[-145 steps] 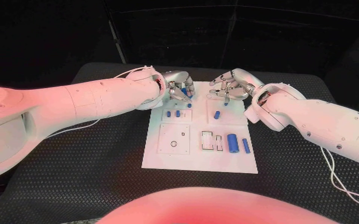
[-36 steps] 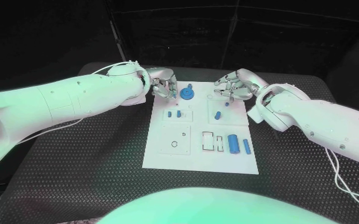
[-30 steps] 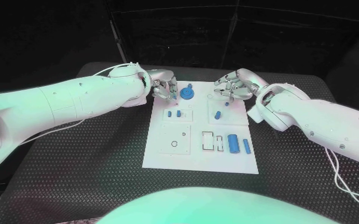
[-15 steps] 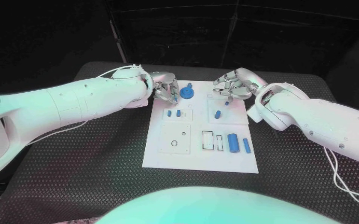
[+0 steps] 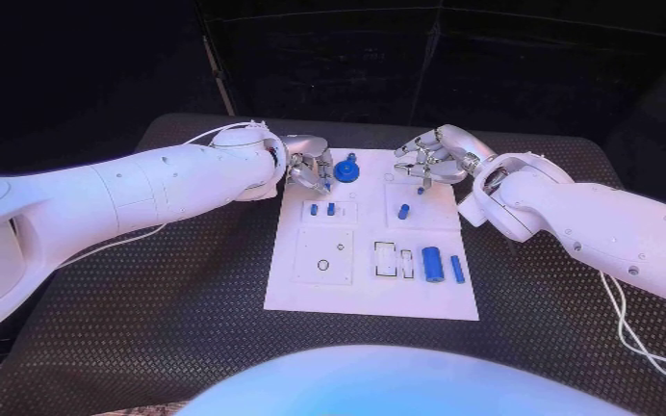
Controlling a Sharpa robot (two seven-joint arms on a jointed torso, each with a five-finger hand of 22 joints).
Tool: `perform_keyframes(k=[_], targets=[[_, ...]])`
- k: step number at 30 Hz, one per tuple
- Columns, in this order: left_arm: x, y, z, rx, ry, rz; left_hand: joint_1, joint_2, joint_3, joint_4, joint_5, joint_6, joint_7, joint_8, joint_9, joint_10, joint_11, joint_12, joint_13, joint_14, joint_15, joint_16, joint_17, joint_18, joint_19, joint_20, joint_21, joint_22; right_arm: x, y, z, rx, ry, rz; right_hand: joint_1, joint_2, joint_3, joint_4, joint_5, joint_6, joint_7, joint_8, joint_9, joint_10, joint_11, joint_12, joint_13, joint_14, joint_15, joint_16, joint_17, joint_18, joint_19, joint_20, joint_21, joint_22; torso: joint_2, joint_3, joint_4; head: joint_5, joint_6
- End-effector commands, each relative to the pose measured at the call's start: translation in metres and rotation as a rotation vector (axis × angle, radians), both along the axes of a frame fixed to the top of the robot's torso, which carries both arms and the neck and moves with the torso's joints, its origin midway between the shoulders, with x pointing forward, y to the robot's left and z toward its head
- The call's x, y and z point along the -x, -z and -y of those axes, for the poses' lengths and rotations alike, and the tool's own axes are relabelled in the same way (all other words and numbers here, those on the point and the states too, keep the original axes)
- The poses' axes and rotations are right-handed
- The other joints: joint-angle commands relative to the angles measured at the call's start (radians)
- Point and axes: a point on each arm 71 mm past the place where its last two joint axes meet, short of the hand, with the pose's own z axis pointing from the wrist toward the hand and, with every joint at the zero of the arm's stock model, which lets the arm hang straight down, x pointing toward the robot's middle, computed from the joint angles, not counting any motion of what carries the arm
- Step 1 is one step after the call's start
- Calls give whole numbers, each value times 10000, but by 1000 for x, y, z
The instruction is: Assemble the parts on the task board
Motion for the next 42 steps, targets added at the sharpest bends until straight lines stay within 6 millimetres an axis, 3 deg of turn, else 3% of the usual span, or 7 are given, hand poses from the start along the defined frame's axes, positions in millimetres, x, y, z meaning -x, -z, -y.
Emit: perform_keyframes(k=[1, 26, 42], targets=[[1, 1, 2, 4, 120, -182, -62, 16, 36, 40, -9, 82, 19, -60, 10, 54, 21, -20, 11, 79, -3, 23, -9, -99, -51, -10, 58, 12, 0, -2, -1, -86, -34, 121, 54, -12, 12, 30, 64, -82, -7, 56, -5, -48, -16, 9, 0, -63, -10, -22, 14, 56, -45, -2, -50, -16, -3, -7, 11, 3, -4], [2, 5, 3, -205, 100, -490, -33, 14, 73, 22, -11, 113, 29, -94, 11, 83, 23, -64, 12, 74, -5, 29, -23, -94, -70, -13, 40, 2, 0, -2, -2, -82, -47, 106, 54, -12, 12, 30, 64, -82, -7, 56, -5, -48, -16, 9, 0, -63, -10, -22, 14, 56, -45, -2, -50, -16, -10, -3, 12, 25, -54], [2, 6, 3, -311, 20, -573, -90, -99, 152, 49, -15, -182, 226, -507, -37, -21, 171, -353, 10, 49, 106, 52, -125, -103, -108, 65, 39, 43, 0, -2, 0, -77, -5, 127, 66, -20, 23, 31, 69, -84, -8, 60, -4, -52, -17, 12, -8, -62, -11, -29, 10, 56, -41, -2, -51, -16, -6, 0, 10, 28, -58]])
